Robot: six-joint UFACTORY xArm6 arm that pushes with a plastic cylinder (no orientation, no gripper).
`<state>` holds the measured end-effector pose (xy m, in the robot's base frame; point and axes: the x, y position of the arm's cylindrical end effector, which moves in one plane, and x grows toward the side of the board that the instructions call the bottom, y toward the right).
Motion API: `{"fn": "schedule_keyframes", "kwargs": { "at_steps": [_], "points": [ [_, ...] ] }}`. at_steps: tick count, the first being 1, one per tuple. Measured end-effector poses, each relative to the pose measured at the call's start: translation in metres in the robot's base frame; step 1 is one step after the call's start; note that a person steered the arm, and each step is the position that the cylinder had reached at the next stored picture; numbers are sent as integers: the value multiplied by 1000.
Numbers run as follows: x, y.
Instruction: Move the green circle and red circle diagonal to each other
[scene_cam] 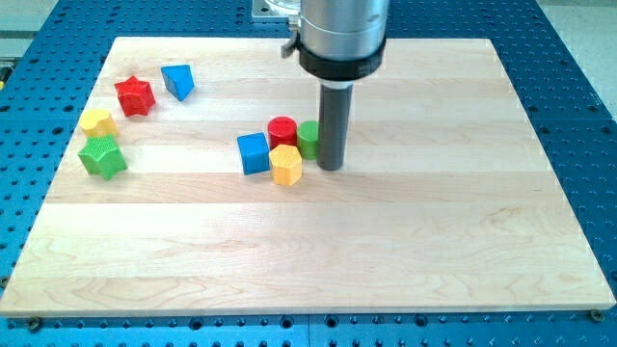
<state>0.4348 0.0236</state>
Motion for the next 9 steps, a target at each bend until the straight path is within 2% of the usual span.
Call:
{"fn": "schedule_keyframes", "kwargs": {
  "at_steps": [1,2,3,4,5,6,7,9],
  "points": [
    [-26,-4],
    [-34,-43],
    [-39,-39],
    [-55,-9],
    [-79,-42],
    [-86,-79],
    [-68,-98],
    [-64,-116]
  ]
}}
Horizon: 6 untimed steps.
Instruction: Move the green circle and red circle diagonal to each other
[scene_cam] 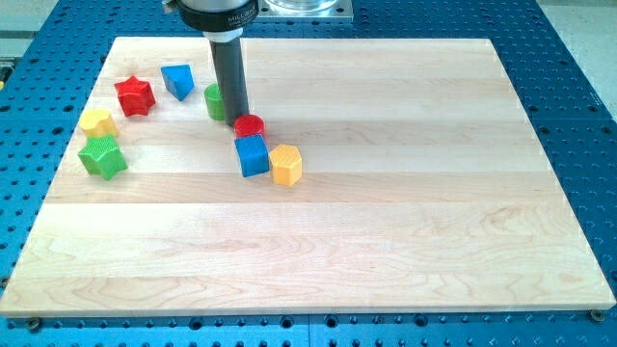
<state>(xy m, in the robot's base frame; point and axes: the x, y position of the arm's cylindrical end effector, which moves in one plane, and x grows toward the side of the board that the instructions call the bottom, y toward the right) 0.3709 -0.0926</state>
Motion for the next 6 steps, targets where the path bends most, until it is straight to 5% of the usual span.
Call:
{"fn": "schedule_keyframes", "kwargs": {
  "at_steps": [1,2,3,4,6],
  "points": [
    [19,-15],
    [-14,-11],
    [-50,36],
    [-33,111],
    [37,11]
  ]
}}
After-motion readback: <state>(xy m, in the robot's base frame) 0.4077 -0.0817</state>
